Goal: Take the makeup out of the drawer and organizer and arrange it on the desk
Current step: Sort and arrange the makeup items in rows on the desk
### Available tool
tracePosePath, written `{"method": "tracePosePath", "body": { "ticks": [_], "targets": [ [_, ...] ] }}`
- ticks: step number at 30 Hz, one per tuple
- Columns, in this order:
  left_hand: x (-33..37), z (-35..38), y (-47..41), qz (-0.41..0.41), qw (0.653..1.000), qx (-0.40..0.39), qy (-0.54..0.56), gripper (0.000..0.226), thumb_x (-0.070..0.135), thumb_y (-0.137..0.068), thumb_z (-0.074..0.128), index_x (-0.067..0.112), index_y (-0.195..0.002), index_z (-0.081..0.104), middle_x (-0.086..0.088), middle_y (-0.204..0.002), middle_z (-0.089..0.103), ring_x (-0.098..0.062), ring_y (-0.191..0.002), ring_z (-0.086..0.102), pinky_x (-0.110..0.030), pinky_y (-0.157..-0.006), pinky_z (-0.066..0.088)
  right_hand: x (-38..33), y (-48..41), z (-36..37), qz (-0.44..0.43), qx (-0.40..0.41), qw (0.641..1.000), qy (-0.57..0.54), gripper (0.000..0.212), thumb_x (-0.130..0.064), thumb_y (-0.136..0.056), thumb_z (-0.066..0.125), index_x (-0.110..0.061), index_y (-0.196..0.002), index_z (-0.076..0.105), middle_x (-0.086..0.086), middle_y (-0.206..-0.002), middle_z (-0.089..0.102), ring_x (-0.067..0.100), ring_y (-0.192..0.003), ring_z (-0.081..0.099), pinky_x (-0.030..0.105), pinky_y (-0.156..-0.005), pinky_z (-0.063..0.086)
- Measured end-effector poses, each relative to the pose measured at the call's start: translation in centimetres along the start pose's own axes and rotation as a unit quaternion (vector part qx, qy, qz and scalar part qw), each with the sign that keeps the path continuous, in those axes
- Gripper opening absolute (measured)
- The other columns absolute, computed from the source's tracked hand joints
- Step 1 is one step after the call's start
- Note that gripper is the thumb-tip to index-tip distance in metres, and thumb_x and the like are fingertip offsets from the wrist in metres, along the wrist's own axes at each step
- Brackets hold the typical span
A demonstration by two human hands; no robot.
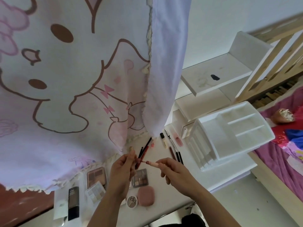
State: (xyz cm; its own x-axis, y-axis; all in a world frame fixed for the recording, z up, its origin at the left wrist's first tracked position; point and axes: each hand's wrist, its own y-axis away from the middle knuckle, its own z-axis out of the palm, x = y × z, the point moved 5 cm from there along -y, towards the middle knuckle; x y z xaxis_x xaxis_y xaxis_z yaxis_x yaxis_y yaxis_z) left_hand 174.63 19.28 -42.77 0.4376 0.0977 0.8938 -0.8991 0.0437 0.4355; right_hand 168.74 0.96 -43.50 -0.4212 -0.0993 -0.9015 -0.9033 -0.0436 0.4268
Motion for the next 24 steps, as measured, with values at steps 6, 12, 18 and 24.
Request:
{"method": "tracePosePath", "body": {
  "ticks": [6,12,18,24],
  "targets": [
    [-0.9,-0.3,-0.2,-0.011,1.000,-0.012,0.008,0.040,0.035,-0.090,0.059,-0.004,-0.090,0.070,0.001,-0.055,0.041,-0.011,-0.053,0.030,-0.026,-0.054,0.027,1.1,0.6,-1.0,0.007,-0.001,0.998,0.058,0.024,-0.028,-0.100,0.054,-0.028,-0.122,0.064,-0.009,-0.101,0.072,0.001,-0.077,0.063,0.012,-0.066,0.046],
    [-2.2,0.2,-1.0,-0.036,0.999,-0.035,-0.015,0.039,0.038,-0.087,0.061,0.000,-0.086,0.070,-0.002,-0.057,0.037,-0.013,-0.053,0.026,-0.030,-0.055,0.023,2.4,0.8,-1.5,-0.005,0.017,0.991,0.133,0.020,-0.034,-0.096,0.060,-0.037,-0.113,0.070,-0.010,-0.098,0.067,0.003,-0.080,0.058,0.017,-0.073,0.047],
    [-4.5,0.4,-2.5,-0.055,0.994,-0.051,-0.077,0.034,0.043,-0.090,0.060,0.014,-0.081,0.075,-0.005,-0.064,0.042,-0.012,-0.054,0.034,-0.028,-0.054,0.030,5.0,0.4,-2.1,0.033,0.041,0.992,0.116,0.019,-0.034,-0.089,0.070,-0.040,-0.106,0.075,-0.010,-0.093,0.065,0.000,-0.083,0.060,0.010,-0.073,0.044],
    [-10.3,-1.6,-5.3,-0.016,0.911,-0.029,-0.410,0.029,0.044,-0.097,0.052,0.021,-0.112,0.061,0.004,-0.098,0.062,-0.015,-0.092,0.060,-0.032,-0.079,0.048,8.3,-2.4,-3.5,0.117,0.160,0.976,0.090,0.017,-0.027,-0.089,0.071,-0.027,-0.105,0.077,-0.009,-0.089,0.075,0.004,-0.078,0.065,0.006,-0.061,0.042]
  ]
}}
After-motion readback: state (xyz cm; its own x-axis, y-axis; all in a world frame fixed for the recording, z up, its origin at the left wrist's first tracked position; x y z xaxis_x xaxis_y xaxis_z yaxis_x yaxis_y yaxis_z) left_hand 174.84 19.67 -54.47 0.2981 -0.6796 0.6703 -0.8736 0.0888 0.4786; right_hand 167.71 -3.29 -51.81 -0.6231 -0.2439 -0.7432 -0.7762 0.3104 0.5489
